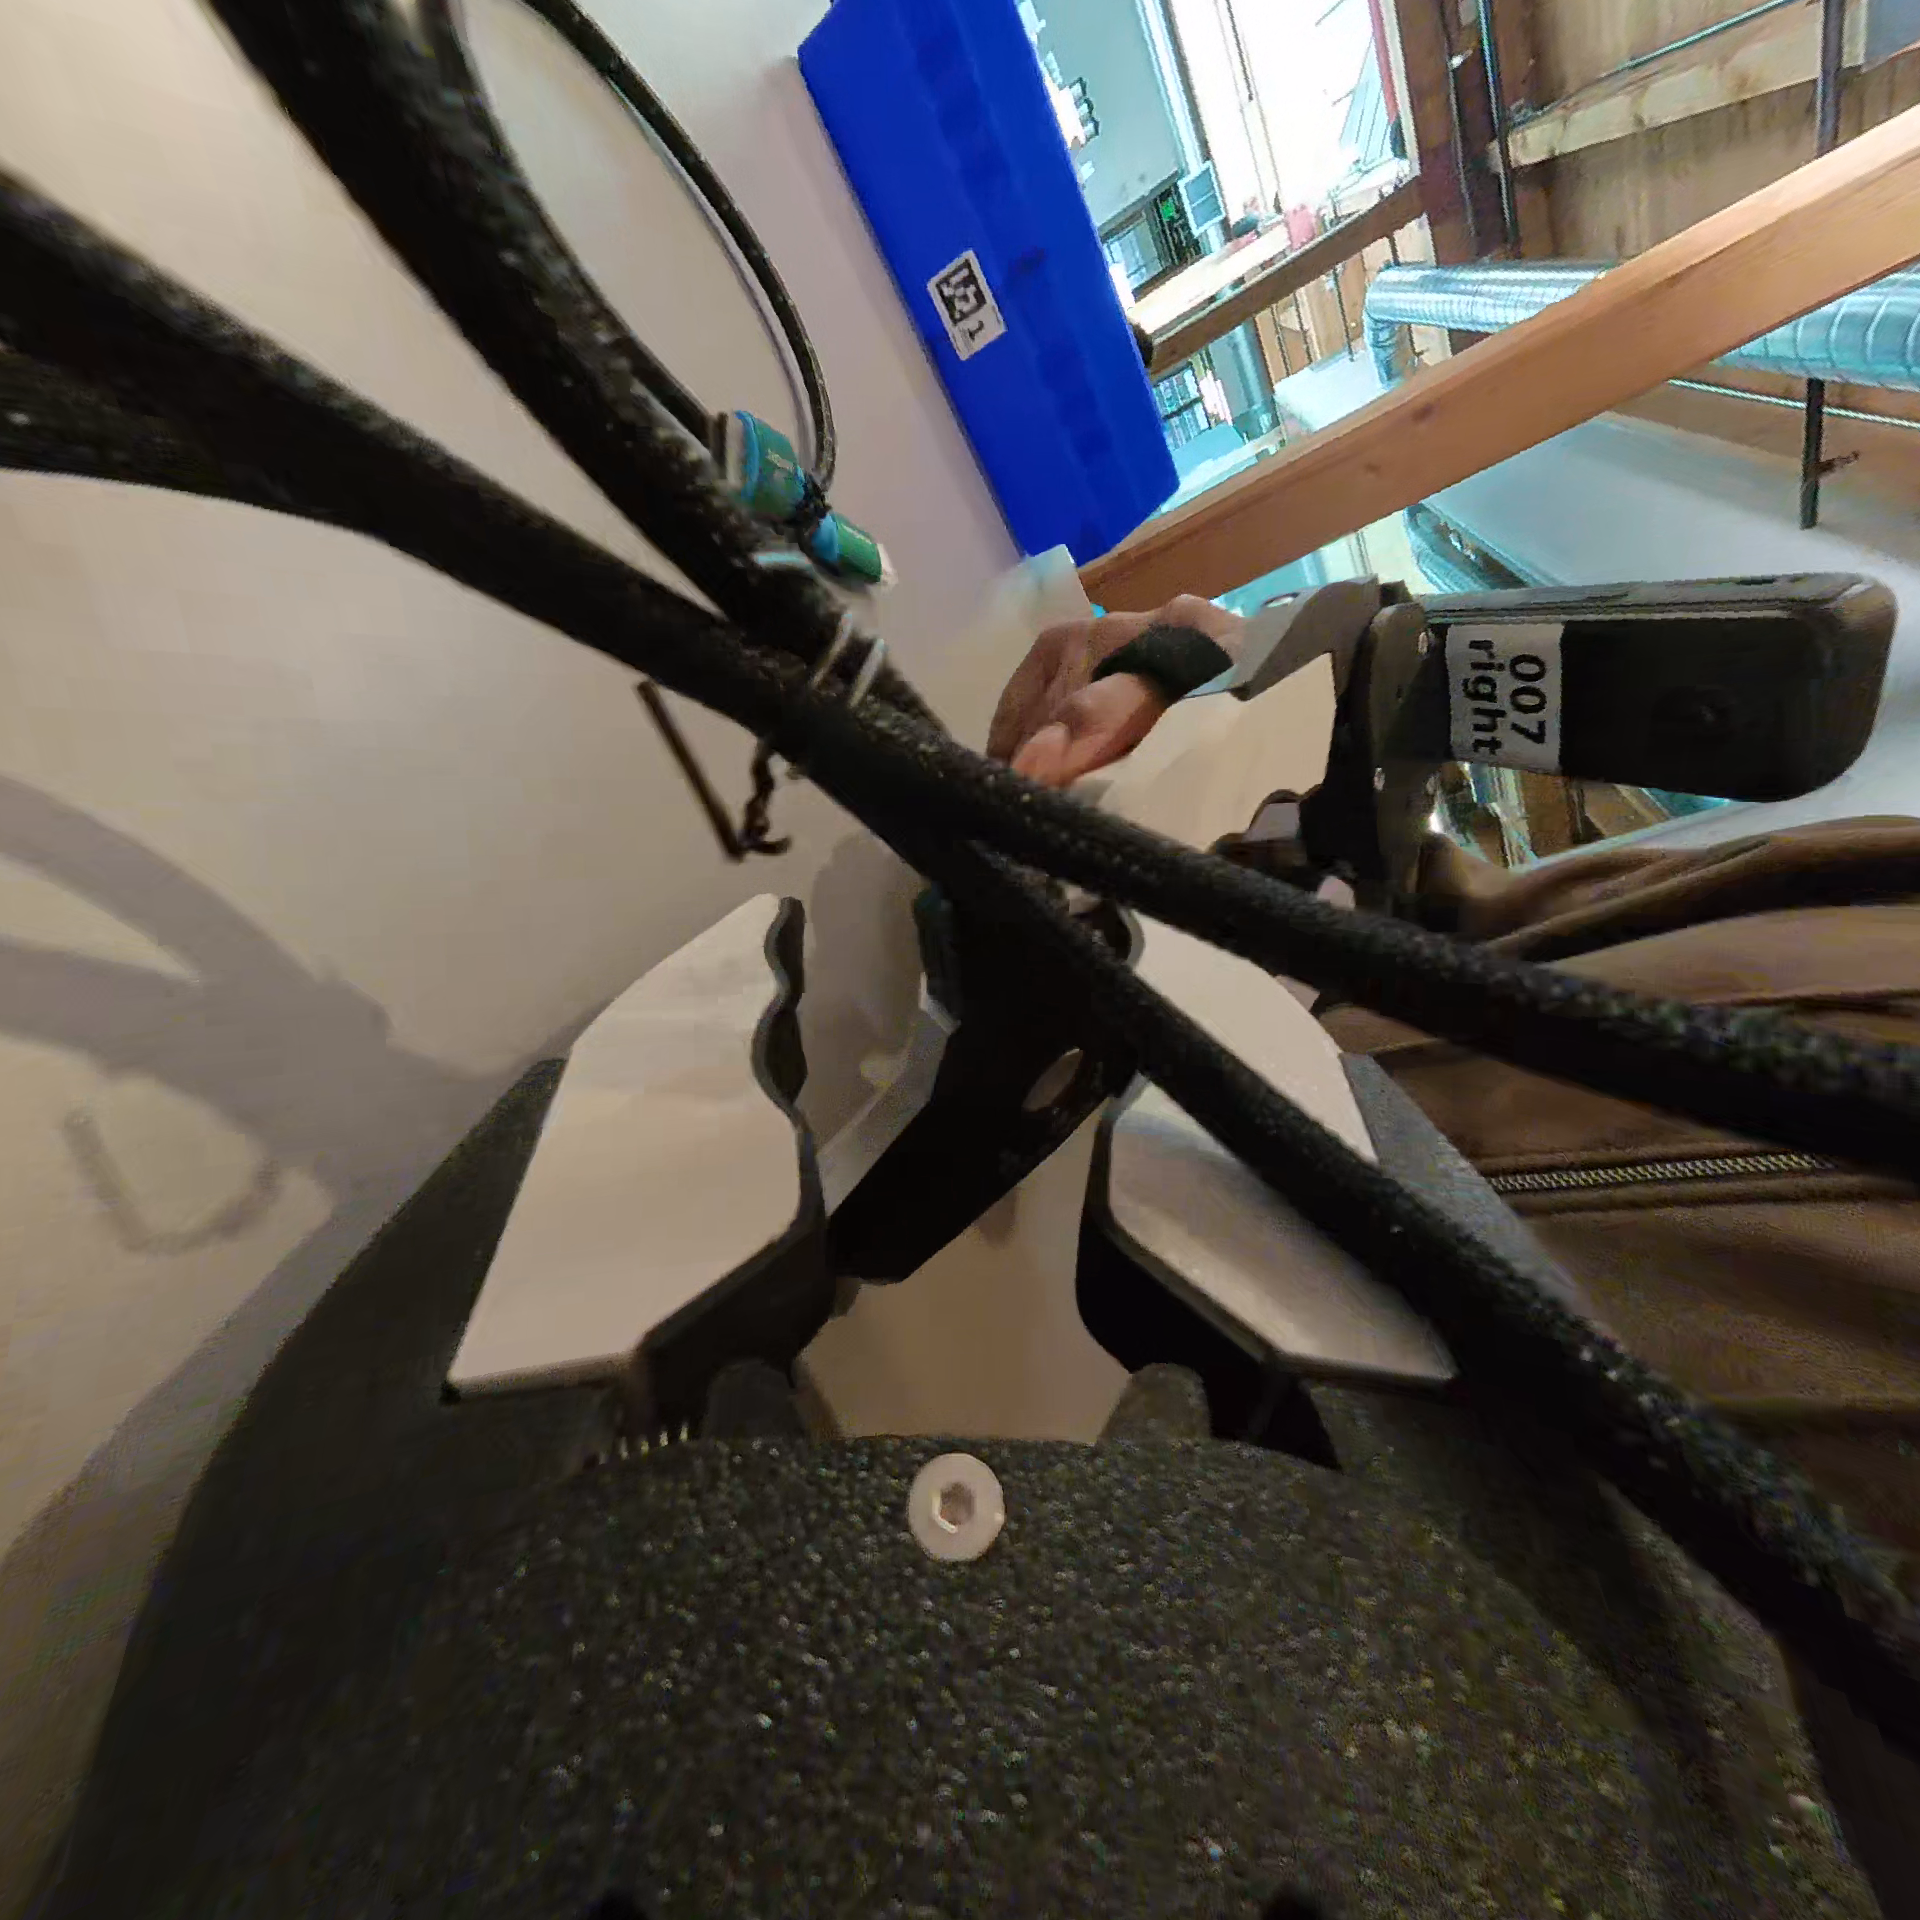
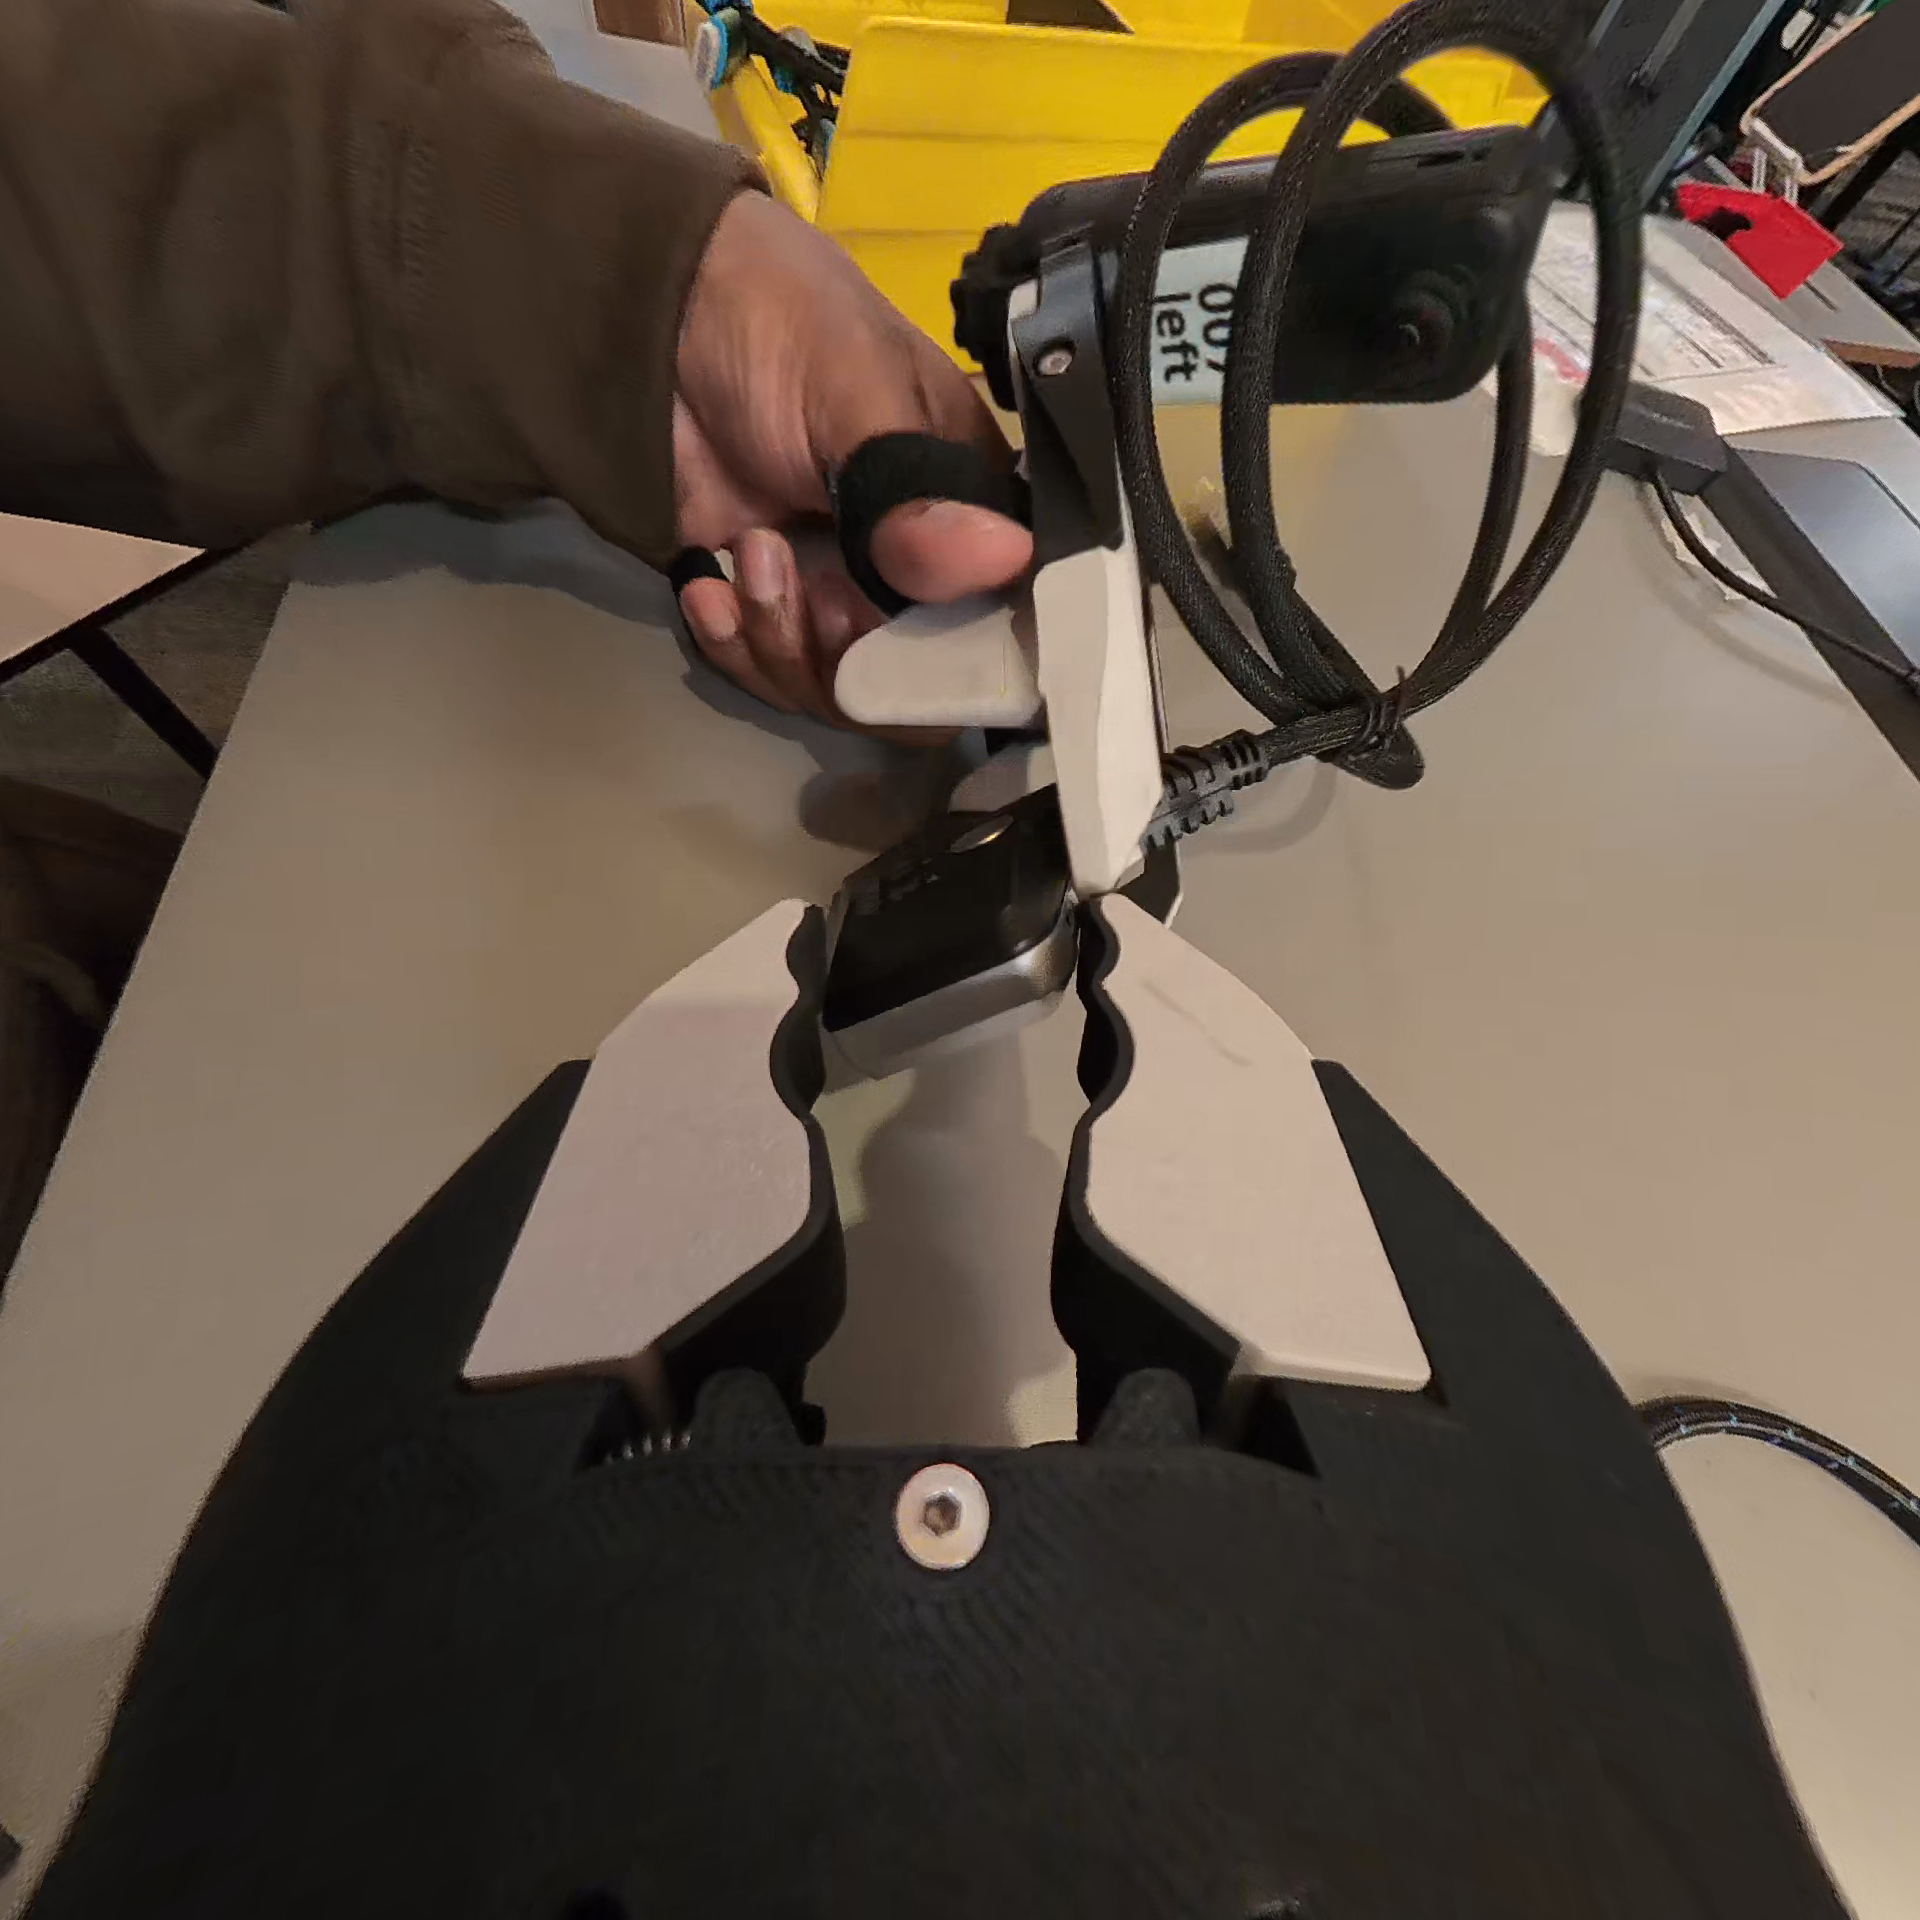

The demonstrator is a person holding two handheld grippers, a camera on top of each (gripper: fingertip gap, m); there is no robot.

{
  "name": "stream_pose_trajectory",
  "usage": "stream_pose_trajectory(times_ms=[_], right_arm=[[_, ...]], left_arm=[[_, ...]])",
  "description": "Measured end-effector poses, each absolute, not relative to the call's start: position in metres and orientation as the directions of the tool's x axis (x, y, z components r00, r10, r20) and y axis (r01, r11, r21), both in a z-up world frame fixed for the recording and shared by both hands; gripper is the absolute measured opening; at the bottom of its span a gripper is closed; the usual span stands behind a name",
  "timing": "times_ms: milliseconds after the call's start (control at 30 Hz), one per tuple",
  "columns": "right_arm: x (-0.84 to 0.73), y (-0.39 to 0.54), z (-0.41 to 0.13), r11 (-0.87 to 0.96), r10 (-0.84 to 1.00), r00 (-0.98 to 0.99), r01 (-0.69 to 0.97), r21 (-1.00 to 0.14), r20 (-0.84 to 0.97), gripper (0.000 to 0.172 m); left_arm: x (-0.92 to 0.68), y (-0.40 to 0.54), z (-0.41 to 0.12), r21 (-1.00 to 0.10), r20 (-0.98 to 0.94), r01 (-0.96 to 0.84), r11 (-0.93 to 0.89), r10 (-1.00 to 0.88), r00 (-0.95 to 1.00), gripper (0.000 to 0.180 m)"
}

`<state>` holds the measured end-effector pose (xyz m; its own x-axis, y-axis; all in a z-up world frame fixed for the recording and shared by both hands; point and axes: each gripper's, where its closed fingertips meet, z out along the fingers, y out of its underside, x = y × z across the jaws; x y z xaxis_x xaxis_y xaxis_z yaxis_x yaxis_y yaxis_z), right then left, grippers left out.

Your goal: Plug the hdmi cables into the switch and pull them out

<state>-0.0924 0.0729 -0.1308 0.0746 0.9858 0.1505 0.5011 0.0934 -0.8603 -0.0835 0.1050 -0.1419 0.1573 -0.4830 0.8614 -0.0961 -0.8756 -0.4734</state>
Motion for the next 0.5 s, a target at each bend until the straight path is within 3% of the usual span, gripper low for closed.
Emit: stream_pose_trajectory(times_ms=[100, 367, 500], right_arm=[[-0.088, 0.076, -0.131, 0.076, 0.988, 0.079, 0.491, -0.868, 0.131, 0.045], [-0.061, 0.109, -0.117, -0.085, 0.933, 0.354, 0.391, -0.917, 0.064, 0.043], [-0.044, 0.119, -0.117, 0.012, 0.837, 0.48, 0.464, -0.886, 0.263, 0.053]], left_arm=[[-0.082, 0.105, -0.136, -0.493, 0.857, -0.096, -0.865, -0.501, 0.12, 0.03], [-0.085, 0.137, -0.115, -0.454, 0.891, 0.183, -0.872, -0.448, 0.078, 0.026], [-0.083, 0.149, -0.088, -0.392, 0.901, 0.328, -0.859, -0.431, -0.053, 0.027]])
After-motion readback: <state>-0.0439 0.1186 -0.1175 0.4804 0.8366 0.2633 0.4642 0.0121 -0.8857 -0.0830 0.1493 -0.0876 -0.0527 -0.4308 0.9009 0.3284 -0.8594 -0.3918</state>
